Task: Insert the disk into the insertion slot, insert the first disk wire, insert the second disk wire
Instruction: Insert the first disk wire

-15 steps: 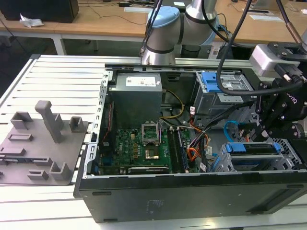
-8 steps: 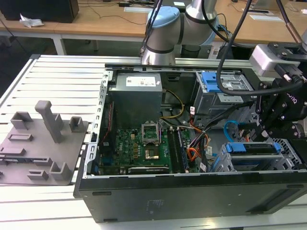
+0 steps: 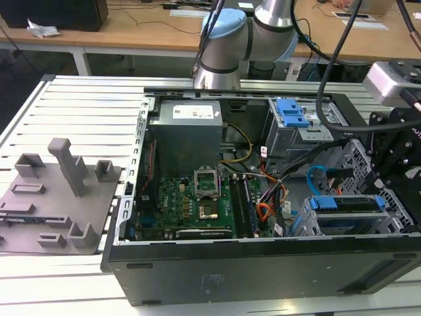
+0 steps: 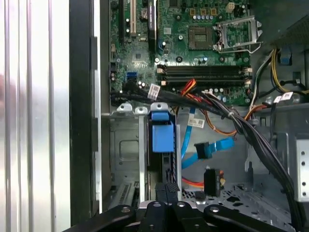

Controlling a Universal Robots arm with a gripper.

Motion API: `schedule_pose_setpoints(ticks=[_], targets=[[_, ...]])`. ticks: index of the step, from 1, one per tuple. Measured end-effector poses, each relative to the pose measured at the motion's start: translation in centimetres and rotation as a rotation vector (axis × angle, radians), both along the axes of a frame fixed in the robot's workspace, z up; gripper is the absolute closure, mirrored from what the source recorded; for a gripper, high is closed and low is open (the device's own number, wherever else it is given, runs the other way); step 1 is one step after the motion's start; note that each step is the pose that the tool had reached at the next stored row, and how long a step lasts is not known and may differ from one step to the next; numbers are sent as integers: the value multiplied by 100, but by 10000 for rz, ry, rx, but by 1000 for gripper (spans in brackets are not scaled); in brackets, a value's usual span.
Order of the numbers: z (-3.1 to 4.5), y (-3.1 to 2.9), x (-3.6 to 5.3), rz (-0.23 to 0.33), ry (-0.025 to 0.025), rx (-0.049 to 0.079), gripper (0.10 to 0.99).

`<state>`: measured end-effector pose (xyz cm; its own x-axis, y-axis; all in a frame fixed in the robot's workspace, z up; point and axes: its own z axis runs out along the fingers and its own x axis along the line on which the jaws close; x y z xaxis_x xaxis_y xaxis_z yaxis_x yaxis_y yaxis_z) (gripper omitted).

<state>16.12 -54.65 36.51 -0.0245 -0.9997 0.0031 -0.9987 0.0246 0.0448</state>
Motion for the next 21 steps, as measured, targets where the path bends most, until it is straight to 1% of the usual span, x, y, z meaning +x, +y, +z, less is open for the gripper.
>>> schedule_pose_setpoints(ticks=[3,6,14,15,16,17,18,19,21], targets=[[3,2,43,1,1,-2,980],[50,1,43,-1,1,-4,980],[53,1,43,0,1,-4,973],[53,1,43,0,1,-4,914],[54,1,43,0,1,-4,914],[54,1,43,0,1,-4,851],[54,1,43,-1,1,-4,729],[55,1,43,0,1,-4,667],[55,1,43,0,1,-4,667]])
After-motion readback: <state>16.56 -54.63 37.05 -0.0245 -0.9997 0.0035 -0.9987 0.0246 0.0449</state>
